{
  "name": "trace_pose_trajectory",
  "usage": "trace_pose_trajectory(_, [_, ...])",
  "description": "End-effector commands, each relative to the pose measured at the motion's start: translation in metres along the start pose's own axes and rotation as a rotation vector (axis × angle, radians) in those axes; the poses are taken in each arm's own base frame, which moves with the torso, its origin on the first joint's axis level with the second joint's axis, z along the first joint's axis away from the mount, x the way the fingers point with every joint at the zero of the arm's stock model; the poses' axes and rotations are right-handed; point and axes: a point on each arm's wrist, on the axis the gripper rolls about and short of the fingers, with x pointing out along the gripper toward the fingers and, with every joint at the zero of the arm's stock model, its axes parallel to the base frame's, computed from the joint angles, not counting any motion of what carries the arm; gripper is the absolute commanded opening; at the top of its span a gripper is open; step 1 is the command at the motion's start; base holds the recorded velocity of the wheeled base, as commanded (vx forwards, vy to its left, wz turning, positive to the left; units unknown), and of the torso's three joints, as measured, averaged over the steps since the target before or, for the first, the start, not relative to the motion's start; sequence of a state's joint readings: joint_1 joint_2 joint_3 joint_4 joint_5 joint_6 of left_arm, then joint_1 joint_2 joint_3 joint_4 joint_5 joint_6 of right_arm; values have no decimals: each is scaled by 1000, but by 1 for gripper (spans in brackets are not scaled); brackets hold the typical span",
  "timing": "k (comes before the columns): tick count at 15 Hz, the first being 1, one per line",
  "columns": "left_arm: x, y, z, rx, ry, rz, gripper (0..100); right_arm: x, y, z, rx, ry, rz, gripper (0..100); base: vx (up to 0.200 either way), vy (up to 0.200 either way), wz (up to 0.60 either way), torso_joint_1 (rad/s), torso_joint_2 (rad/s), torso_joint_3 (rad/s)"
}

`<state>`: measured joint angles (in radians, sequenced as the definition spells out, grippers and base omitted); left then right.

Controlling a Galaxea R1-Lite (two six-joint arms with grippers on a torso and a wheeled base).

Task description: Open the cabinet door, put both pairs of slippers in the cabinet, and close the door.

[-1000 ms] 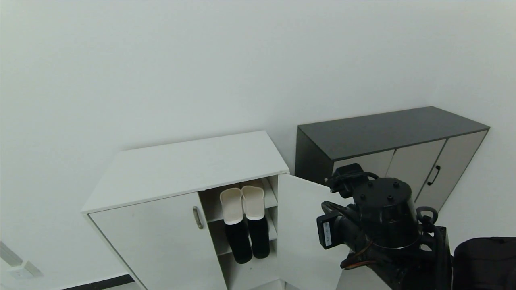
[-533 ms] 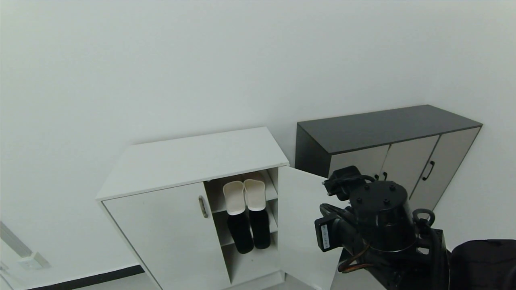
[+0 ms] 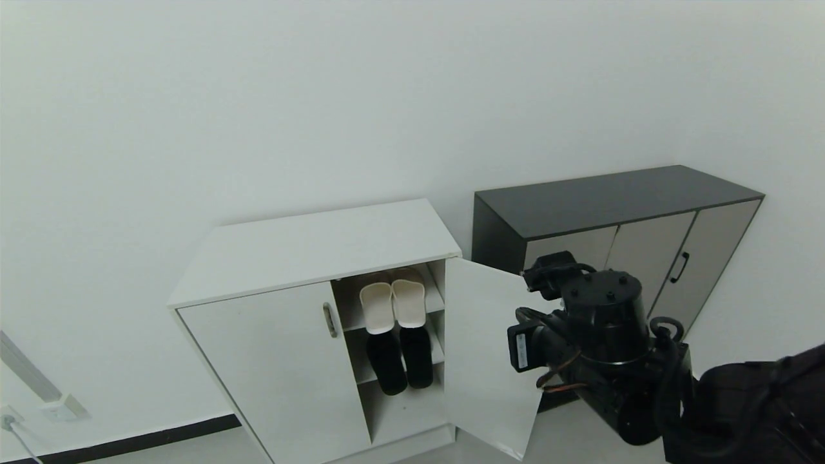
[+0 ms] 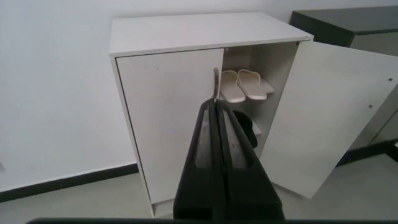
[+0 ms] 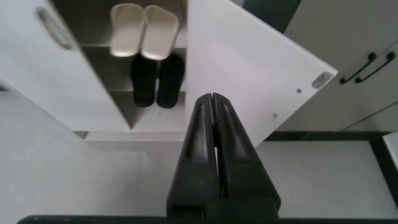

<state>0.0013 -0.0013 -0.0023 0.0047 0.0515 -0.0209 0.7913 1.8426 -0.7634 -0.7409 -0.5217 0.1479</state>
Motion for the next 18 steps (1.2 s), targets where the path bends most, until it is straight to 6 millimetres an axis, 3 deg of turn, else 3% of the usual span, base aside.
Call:
trace_pose_trajectory(1, [0,0,0,-1,0,-1,0,39,-19,-1,11,9,-71,0,0,0,0,0,0,0])
trace_pose_trajectory(9, [0,0,0,-1,1,-2,0,125,-86,21,101,21,-98,0,0,0,0,0,0,0])
trace_pose_trajectory(15, [0,0,0,-2,0,-1,0,166,-118,11,127,38,-118,0,0,0,0,0,0,0])
trace_pose_trajectory(18, [0,0,0,-2,0,-1,0,175,-122,1,126,73,-115,0,0,0,0,0,0,0])
